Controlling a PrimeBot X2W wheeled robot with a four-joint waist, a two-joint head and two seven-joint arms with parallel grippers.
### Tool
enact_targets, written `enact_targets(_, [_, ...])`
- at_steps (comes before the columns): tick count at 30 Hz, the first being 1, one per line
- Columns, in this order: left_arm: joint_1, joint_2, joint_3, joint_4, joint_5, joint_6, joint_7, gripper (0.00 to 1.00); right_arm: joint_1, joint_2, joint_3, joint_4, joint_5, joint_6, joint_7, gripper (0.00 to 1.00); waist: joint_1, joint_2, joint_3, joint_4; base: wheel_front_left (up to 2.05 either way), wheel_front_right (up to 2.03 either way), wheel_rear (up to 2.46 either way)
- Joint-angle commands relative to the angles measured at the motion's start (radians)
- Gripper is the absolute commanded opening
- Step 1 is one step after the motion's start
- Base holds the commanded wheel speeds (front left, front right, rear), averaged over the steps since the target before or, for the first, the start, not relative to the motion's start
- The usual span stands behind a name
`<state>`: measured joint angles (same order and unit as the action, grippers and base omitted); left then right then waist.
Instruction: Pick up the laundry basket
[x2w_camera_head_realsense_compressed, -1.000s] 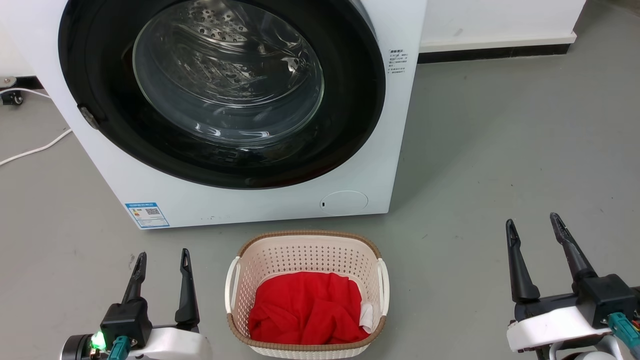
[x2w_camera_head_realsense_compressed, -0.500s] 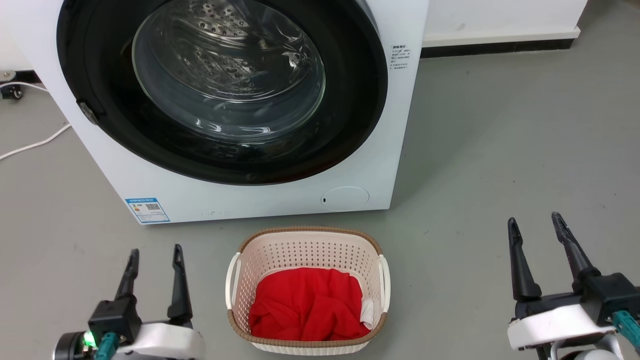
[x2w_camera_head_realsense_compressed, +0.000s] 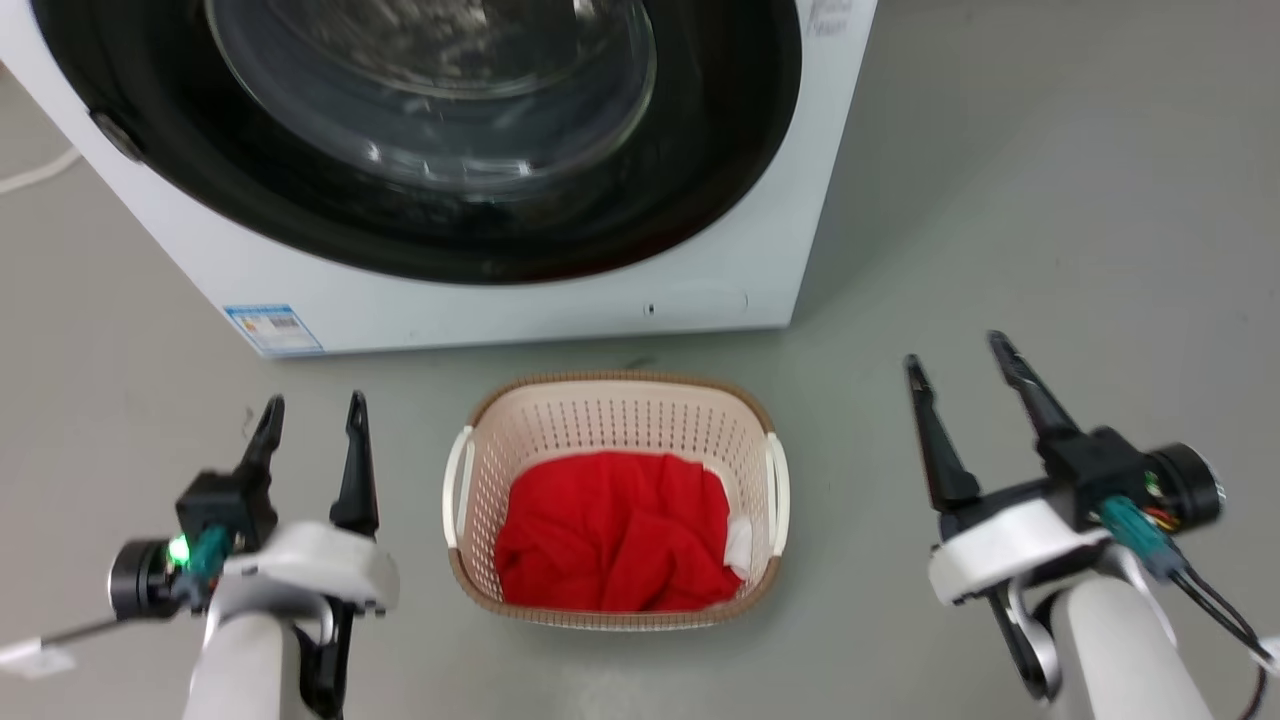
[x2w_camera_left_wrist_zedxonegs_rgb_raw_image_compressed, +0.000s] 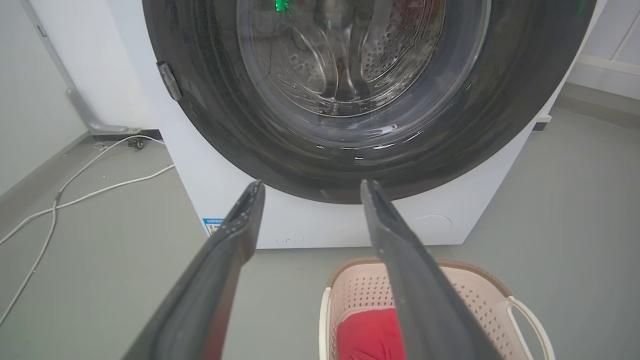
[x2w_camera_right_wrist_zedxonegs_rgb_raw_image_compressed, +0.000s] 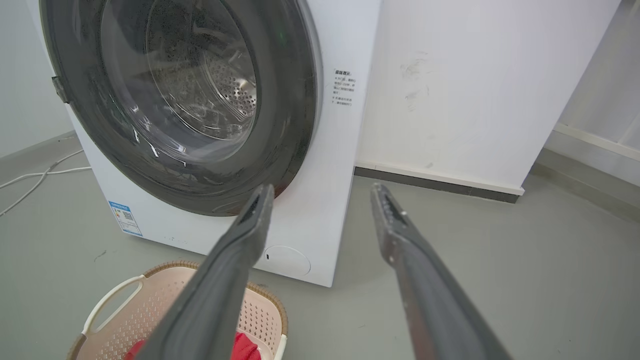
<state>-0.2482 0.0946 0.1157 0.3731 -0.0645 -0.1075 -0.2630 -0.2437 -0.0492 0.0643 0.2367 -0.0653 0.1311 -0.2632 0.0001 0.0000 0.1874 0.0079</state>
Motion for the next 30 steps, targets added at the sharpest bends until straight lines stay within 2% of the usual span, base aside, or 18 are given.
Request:
enact_targets(1, [-0.019, 0.003, -0.002, 0.006, 0.001, -0.005, -0.003, 1.0, -0.015, -0.002, 0.004, 0.014, -0.009, -0.001, -0.002, 1.0, -0.0001, 0.0, 0.047, -0.006, 0.0, 0.0, 0.0])
enact_targets(15, [-0.377, 0.101, -0.087, 0.398, -0.029, -0.023, -0.003, 1.0, -0.335, -0.002, 0.094, 0.309, -0.033, -0.001, -0.003, 1.0, -0.0001, 0.0, 0.325, -0.015, 0.0, 0.0, 0.0])
enact_targets(24, [-0.543, 0.117, -0.182, 0.592, -0.09, -0.023, -0.003, 1.0, -0.483, -0.006, 0.133, 0.534, -0.068, -0.001, -0.003, 1.0, -0.0001, 0.0, 0.455, 0.003, 0.0, 0.0, 0.0])
enact_targets(30, [-0.634, 0.116, -0.255, 0.716, -0.14, -0.023, 0.002, 1.0, -0.565, -0.009, 0.144, 0.63, -0.064, -0.001, -0.002, 1.0, -0.0001, 0.0, 0.531, 0.016, 0.0, 0.0, 0.0])
